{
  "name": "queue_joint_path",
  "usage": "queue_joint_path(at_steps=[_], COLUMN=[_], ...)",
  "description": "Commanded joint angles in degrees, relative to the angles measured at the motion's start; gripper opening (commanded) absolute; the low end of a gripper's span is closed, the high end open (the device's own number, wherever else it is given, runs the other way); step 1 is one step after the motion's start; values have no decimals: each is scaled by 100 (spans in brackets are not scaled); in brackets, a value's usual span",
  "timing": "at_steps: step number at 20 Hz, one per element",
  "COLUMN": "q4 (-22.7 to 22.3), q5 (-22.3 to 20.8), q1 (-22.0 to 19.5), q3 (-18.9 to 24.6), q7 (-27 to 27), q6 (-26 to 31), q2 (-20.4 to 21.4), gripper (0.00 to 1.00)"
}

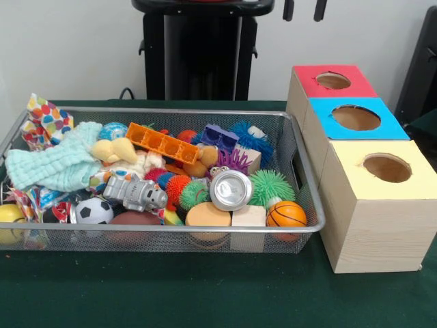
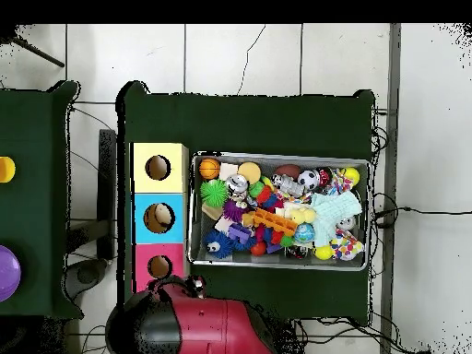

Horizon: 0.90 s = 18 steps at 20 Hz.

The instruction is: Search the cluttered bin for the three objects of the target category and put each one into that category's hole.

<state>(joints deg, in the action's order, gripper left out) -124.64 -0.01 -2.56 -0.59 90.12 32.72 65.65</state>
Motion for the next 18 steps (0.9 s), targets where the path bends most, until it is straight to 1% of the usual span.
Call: queue_joint_path(at_steps=[1,5,11,14,16,18], q4=[549,952,1275,1426,1438,1406], q5=[24,-188,-190,-240,-176,-48], q1=[-122,-70,-356,-496,-616,-846], q3=[-124,-384,-335,-284,-180,-6], q7=[1191,1249,856,726,660,563], q6=[-32,220,334,226,117,-222], q2=[-307,-342,-539,-693,-781,-863], gripper=[100,100,100,100,100,100])
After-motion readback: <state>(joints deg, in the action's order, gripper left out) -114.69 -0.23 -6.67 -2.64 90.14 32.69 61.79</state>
